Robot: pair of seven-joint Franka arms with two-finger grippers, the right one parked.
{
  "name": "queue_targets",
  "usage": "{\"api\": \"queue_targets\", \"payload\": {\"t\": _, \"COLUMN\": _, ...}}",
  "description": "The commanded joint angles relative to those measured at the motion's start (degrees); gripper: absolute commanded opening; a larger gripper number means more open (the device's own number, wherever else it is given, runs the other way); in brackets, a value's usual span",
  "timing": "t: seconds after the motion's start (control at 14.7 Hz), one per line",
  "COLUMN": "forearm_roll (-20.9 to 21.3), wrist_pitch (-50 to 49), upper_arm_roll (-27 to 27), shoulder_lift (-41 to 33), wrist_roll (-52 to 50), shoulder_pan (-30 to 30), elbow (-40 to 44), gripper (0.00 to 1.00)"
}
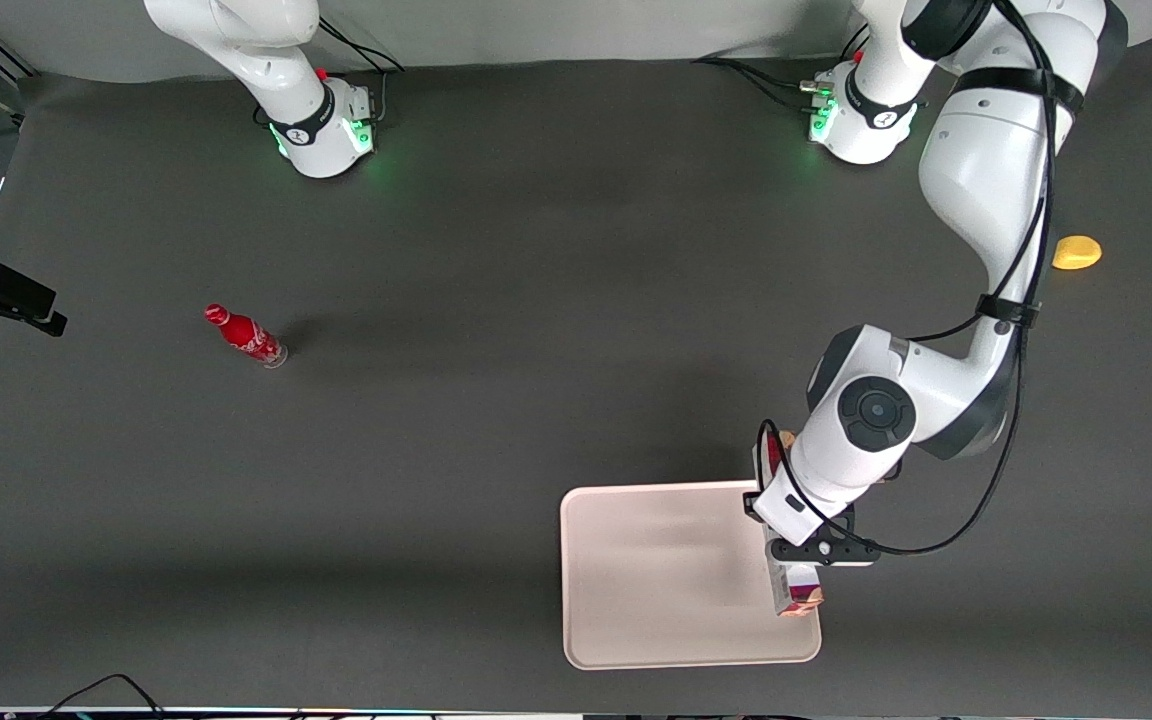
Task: Place red cookie box on tray
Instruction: 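Lower the held cookie box onto the cream tray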
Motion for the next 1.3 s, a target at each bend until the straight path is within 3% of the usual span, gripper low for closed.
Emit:
{"api": "queue_targets", "payload": {"t": 0.0, "forearm_roll": 1.2, "wrist_pitch": 0.2, "upper_arm_roll": 0.5, "shoulder_lift": 3.8, "wrist_roll": -1.6, "shoulder_pan": -1.0, "elbow": 5.5, "gripper": 0.00}}
{"api": "queue_targets", "payload": {"t": 0.48, "forearm_roll": 1.2, "wrist_pitch": 7.1, "upper_arm_roll": 3.0, "shoulder_lift": 11.7, "wrist_roll": -1.4, "shoulder_pan": -1.5, "elbow": 11.0, "gripper": 0.00}}
{"api": "queue_targets", "payload": {"t": 0.82, "forearm_roll": 1.2, "wrist_pitch": 7.9, "upper_arm_roll": 3.0, "shoulder_lift": 12.6, "wrist_roll": -1.4, "shoulder_pan": -1.6, "elbow": 11.4, "gripper": 0.00}}
{"api": "queue_targets", "payload": {"t": 0.89, "forearm_roll": 1.2, "wrist_pitch": 8.8, "upper_arm_roll": 3.1, "shoulder_lift": 12.7, "wrist_roll": -1.2, "shoulder_pan": -1.6, "elbow": 11.2, "gripper": 0.26}}
{"api": "queue_targets", "payload": {"t": 1.02, "forearm_roll": 1.5, "wrist_pitch": 9.7, "upper_arm_roll": 3.6, "shoulder_lift": 13.0, "wrist_roll": -1.1, "shoulder_pan": -1.6, "elbow": 11.1, "gripper": 0.46}}
{"api": "queue_targets", "payload": {"t": 1.09, "forearm_roll": 1.6, "wrist_pitch": 9.7, "upper_arm_roll": 3.6, "shoulder_lift": 13.0, "wrist_roll": -1.1, "shoulder_pan": -1.6, "elbow": 11.1, "gripper": 0.63}}
{"api": "queue_targets", "payload": {"t": 1.16, "forearm_roll": 1.6, "wrist_pitch": 9.7, "upper_arm_roll": 3.6, "shoulder_lift": 13.0, "wrist_roll": -1.0, "shoulder_pan": -1.6, "elbow": 11.0, "gripper": 0.73}}
{"api": "queue_targets", "payload": {"t": 1.23, "forearm_roll": 1.7, "wrist_pitch": 9.8, "upper_arm_roll": 3.7, "shoulder_lift": 13.0, "wrist_roll": -0.8, "shoulder_pan": -1.5, "elbow": 10.9, "gripper": 1.00}}
